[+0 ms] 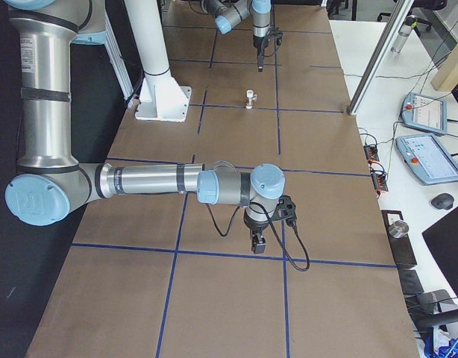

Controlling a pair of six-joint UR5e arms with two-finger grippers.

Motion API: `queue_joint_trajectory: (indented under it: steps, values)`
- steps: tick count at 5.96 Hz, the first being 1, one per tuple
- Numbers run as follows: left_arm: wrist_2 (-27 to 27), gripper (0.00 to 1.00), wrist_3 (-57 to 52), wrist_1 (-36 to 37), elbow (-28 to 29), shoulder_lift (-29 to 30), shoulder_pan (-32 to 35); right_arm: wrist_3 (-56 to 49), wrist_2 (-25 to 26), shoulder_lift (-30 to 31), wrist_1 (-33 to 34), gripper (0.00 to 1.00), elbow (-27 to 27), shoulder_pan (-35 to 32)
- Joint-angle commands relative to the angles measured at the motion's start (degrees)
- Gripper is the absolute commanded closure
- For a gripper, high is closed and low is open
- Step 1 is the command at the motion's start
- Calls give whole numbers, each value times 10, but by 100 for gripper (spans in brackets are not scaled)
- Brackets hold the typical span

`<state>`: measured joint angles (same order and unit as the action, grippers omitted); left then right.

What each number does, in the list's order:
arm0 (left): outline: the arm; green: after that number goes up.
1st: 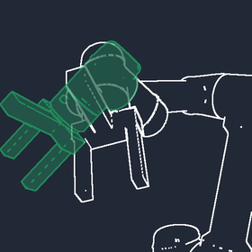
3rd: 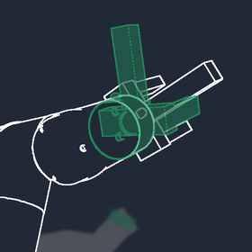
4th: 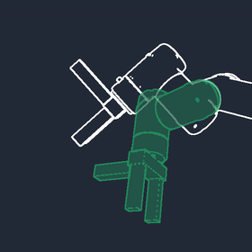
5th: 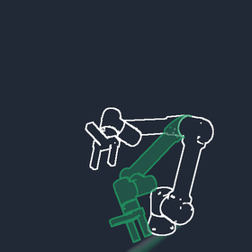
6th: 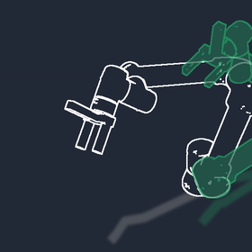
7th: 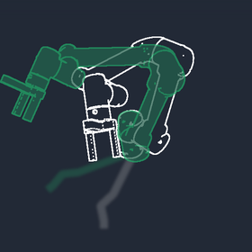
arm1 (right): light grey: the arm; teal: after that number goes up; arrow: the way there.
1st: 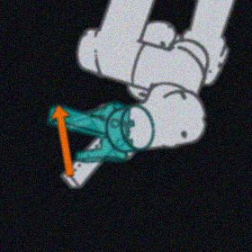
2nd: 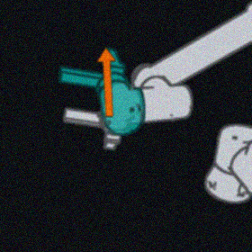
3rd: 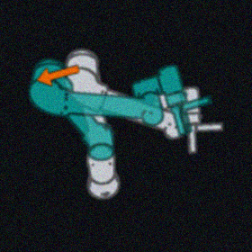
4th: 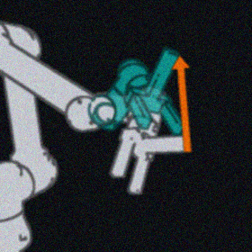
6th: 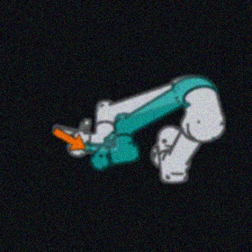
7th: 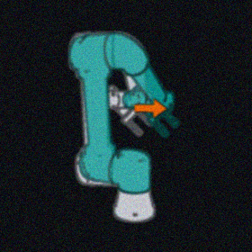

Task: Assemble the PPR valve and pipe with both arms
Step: 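Set the fitting upright, open the left gripper and withdraw the left arm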

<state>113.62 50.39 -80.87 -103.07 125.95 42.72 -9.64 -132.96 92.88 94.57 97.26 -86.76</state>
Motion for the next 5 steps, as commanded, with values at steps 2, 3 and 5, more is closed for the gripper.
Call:
queue_joint_trajectory:
  steps: [2,3,5]
  values:
    - [132,0,-443,-6,-8,-195,235,1,0,-5,0,0,2,1]
    - [166,0,-533,-7,25,-253,311,3,-1,-10,0,0,2,4]
    - [182,0,-610,-45,68,-376,434,36,-27,-10,-1,0,14,13]
